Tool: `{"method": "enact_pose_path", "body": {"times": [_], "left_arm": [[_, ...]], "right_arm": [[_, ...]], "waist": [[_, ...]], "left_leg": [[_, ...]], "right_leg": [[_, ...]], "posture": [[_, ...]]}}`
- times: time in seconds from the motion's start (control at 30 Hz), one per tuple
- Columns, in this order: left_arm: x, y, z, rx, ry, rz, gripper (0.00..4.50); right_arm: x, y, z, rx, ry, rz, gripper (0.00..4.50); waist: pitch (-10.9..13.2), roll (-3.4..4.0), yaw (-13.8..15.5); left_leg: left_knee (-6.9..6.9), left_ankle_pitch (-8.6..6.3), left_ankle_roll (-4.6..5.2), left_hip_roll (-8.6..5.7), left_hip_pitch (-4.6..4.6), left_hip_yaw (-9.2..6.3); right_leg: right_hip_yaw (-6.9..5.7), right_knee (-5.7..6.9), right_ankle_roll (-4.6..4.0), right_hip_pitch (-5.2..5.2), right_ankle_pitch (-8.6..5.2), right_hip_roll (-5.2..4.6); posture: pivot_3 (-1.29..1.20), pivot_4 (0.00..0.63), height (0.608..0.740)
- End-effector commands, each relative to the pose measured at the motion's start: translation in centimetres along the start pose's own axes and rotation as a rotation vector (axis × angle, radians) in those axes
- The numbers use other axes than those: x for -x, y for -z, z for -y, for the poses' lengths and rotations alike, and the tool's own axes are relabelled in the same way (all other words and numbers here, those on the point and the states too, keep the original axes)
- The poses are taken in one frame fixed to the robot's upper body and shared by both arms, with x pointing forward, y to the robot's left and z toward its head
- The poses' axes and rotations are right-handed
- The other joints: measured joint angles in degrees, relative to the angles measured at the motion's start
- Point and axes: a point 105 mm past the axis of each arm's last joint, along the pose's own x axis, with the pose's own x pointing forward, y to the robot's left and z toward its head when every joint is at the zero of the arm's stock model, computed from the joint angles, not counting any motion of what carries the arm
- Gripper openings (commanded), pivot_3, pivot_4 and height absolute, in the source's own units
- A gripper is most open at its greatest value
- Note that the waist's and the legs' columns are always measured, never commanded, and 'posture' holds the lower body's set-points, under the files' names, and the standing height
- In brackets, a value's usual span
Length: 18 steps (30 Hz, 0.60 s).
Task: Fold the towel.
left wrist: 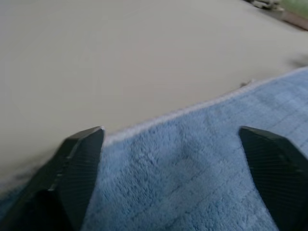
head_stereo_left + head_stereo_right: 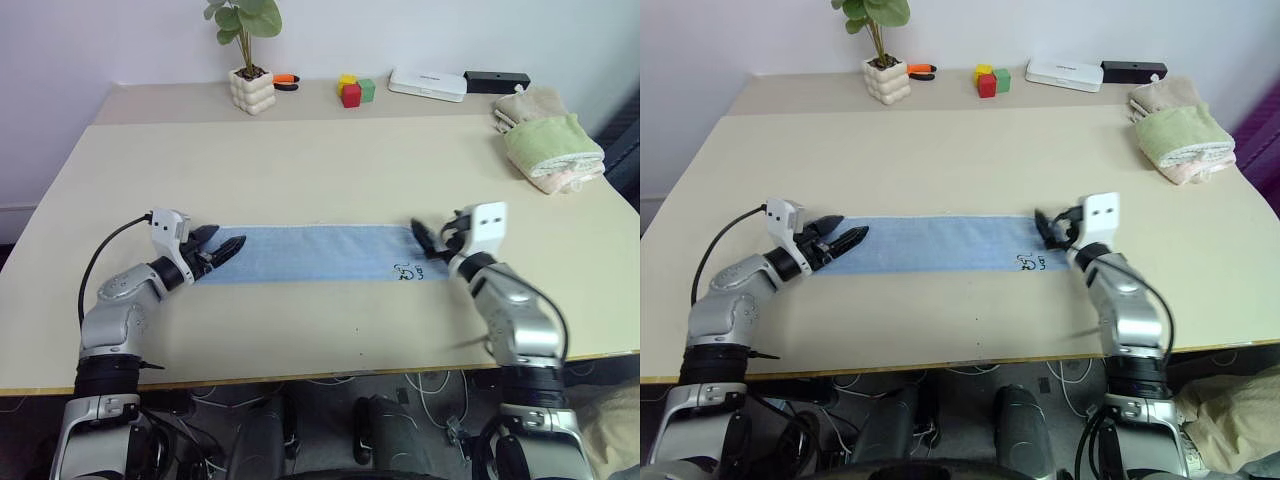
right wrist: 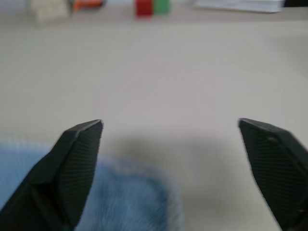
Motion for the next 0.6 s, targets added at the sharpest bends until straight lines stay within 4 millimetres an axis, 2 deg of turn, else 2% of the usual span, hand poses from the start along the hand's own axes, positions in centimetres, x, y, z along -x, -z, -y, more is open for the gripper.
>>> {"method": "enact_pose_path", "body": {"times": [0.03, 0.13, 0.2, 0.3, 0.43, 0.53, 0.6], "left_arm": [[-0.2, -2.2, 0.8, -0.108, 0.113, 0.034, 4.38], [0.2, -2.6, 1.8, -0.123, 0.255, 0.002, 4.38], [0.2, -3.1, 2.3, -0.195, 0.320, -0.007, 4.38], [0.2, -3.8, 2.9, -0.189, 0.409, 0.012, 4.38], [-0.2, -4.3, 3.3, -0.222, 0.465, 0.039, 4.38], [0.0, -5.1, 4.3, -0.216, 0.559, 0.054, 4.38], [0.3, -6.0, 5.3, -0.198, 0.639, 0.059, 4.38]], "right_arm": [[2.6, -2.3, -1.8, -0.195, -0.105, 0.028, 4.50], [4.8, -1.7, -2.4, -0.328, -0.140, -0.052, 4.50], [6.3, -0.5, -1.8, -0.415, -0.081, -0.098, 4.50], [8.2, 0.7, -1.2, -0.492, -0.021, -0.154, 4.50], [9.3, 1.5, -1.4, -0.638, 0.025, -0.162, 4.50], [9.5, 2.8, -2.0, -0.715, 0.058, -0.199, 4.50], [9.4, 3.6, -1.5, -0.780, 0.109, -0.217, 4.50]], "waist": [[0.00, 0.00, -0.08], [0.00, 0.00, -0.13], [0.00, 0.00, -0.09], [0.00, 0.02, -0.03], [-0.01, 0.01, -0.22], [-0.01, 0.01, -0.27], [0.00, 0.02, -0.35]], "left_leg": [[-0.03, -0.01, 0.00, 0.01, 0.00, -0.01], [-0.06, -0.03, -0.01, 0.03, -0.01, -0.02], [-0.08, -0.07, -0.06, 0.03, -0.02, -0.01], [-0.16, -0.12, -0.10, 0.02, -0.03, -0.01], [-0.18, -0.14, -0.05, 0.03, -0.12, 0.03], [-0.18, -0.16, 0.02, 0.03, -0.12, 0.04], [-0.22, -0.14, 0.08, 0.04, -0.13, 0.06]], "right_leg": [[0.00, -0.04, -0.01, 0.00, -0.01, 0.00], [-0.01, -0.07, -0.15, -0.01, -0.08, -0.01], [-0.01, -0.13, -0.20, -0.01, -0.10, -0.01], [-0.02, -0.37, -0.20, 0.04, -0.11, -0.01], [-0.01, -0.67, -0.29, 0.07, -0.04, 0.01], [-0.01, -0.74, -0.29, 0.10, -0.04, 0.02], [0.00, -0.78, -0.28, 0.08, -0.04, 0.05]], "posture": [[0.00, 0.150, 0.740], [0.00, 0.150, 0.740], [0.00, 0.150, 0.740], [0.00, 0.150, 0.740], [0.00, 0.150, 0.740], [0.00, 0.150, 0.740], [0.00, 0.150, 0.740]]}}
